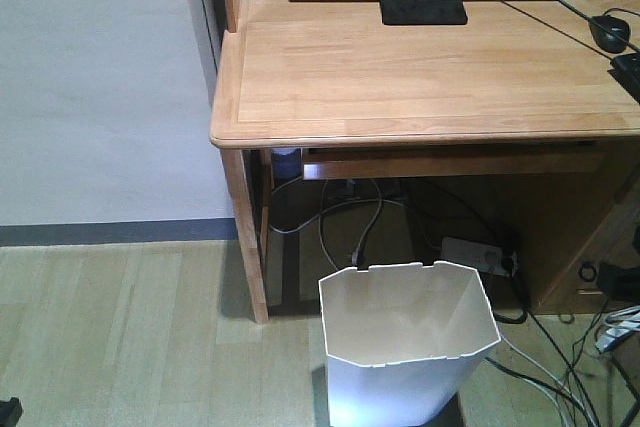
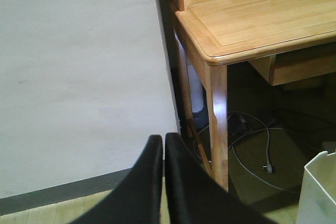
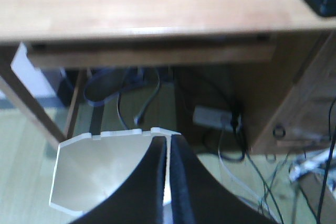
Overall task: Move trash bin to bedside with robot
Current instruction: 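Lower the right gripper toward the rim of the white trash bin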
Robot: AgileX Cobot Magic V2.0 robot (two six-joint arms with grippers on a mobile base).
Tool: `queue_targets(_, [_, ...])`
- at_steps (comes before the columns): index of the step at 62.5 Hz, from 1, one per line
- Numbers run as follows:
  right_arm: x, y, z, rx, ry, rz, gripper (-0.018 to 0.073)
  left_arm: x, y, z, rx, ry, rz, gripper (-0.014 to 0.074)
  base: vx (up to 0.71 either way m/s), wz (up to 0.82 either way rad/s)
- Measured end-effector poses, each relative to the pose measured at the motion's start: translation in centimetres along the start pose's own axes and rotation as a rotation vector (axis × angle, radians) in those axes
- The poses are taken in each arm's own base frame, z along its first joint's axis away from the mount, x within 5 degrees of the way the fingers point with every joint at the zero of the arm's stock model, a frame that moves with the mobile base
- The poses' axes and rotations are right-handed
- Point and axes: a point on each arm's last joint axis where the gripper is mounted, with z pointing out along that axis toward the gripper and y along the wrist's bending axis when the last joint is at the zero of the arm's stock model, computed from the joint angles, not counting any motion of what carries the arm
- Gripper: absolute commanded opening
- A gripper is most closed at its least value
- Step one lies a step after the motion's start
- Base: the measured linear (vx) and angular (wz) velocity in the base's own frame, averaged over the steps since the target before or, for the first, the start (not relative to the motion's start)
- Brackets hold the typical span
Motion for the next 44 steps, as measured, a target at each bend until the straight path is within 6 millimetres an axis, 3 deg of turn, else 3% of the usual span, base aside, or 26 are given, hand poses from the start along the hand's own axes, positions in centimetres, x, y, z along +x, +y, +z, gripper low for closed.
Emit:
queue_targets(18, [0.23, 0.0, 0.22, 0.0, 0.034, 0.001, -0.0001, 0.0, 0.0, 0.0, 0.0, 0.0, 0.0, -0.0007, 0.0, 0.0])
queue_targets(27, [0.29, 0.0, 0.21, 0.001, 0.042, 0.0, 0.005, 0.0, 0.0, 0.0, 0.0, 0.0, 0.0, -0.0007, 0.0, 0.0])
queue_targets(34, [0.39, -0.01, 0.19, 0.001, 0.055, 0.0, 0.0141, 0.0, 0.0, 0.0, 0.0, 0.0, 0.0, -0.0007, 0.0, 0.0])
queue_targets(44, [0.53, -0.01, 0.17, 0.001, 0.073, 0.0, 0.0337, 0.0, 0.0, 0.0, 0.0, 0.0, 0.0, -0.0007, 0.0, 0.0])
